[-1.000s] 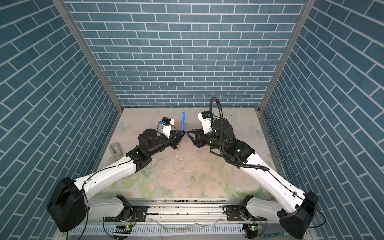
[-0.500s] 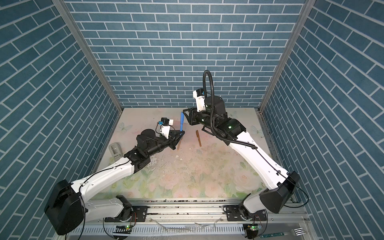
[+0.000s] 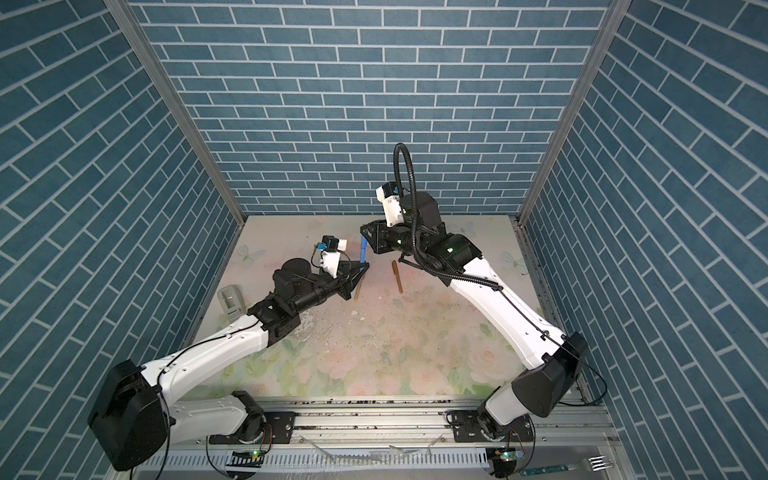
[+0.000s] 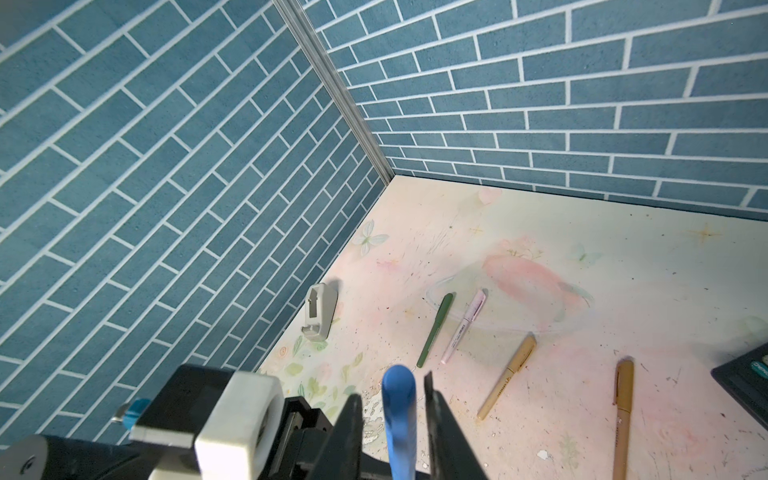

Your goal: Insert the pens into the pen caps

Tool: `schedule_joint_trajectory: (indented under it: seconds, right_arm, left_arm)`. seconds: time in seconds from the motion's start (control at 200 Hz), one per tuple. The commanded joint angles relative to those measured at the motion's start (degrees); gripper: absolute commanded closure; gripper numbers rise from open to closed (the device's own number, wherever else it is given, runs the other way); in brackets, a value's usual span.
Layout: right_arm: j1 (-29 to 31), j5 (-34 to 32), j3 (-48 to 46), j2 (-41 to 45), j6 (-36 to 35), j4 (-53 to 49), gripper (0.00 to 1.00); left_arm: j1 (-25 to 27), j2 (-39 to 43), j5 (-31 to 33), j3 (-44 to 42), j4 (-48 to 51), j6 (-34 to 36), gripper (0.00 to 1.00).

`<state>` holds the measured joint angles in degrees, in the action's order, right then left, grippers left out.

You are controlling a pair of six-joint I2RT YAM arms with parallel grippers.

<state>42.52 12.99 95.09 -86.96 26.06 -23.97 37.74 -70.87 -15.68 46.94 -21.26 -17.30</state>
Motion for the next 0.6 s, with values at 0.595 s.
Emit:
schedule_joint_trajectory:
  seconds: [0.595]
  right_arm:
    - [0.1, 5.81, -4.38, -0.19, 1.71, 4.04, 0.98]
  left_arm:
    - [-0.21, 0.73, 4.85, 2.84, -0.23, -3.37, 1.0]
